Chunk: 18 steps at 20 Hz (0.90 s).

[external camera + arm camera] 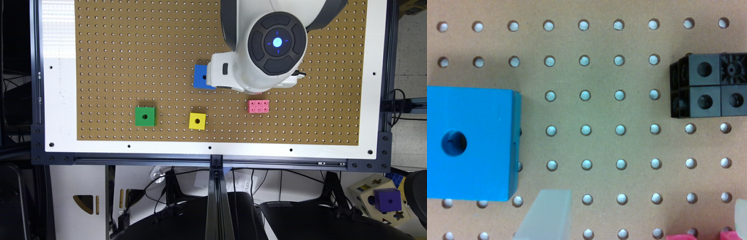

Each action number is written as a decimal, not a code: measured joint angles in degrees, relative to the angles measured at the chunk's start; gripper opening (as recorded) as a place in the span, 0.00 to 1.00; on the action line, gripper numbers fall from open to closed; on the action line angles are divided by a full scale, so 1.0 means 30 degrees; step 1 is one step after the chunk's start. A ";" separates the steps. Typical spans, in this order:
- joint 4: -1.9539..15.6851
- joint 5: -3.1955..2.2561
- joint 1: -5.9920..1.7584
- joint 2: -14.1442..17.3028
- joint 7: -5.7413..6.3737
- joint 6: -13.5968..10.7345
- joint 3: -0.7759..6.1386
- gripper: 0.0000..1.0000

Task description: Pick up pink block.

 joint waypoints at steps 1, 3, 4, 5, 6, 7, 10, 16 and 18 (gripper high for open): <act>-0.0003 0.0000 0.0000 0.0000 -0.0002 0.0000 0.0000 1.00; -0.0015 0.0000 -0.0001 0.0000 -0.0018 0.0000 0.0000 1.00; -0.0015 0.0000 0.0000 0.0000 -0.0025 0.0000 0.0000 1.00; -0.0014 0.0000 0.0000 0.0000 -0.0029 0.0000 0.0000 1.00; -0.0002 0.0000 0.0000 0.0000 -0.0030 0.0000 0.0000 1.00; 0.0019 0.0000 0.0001 0.0000 -0.0030 0.0000 0.0000 1.00; 0.0134 0.0000 0.0002 0.0001 -0.0032 0.0000 0.0003 1.00; 0.0724 0.0000 0.0007 0.0234 -0.0032 0.0000 0.0022 1.00; 0.1382 0.0000 0.0013 0.0699 -0.0032 -0.0001 0.0078 1.00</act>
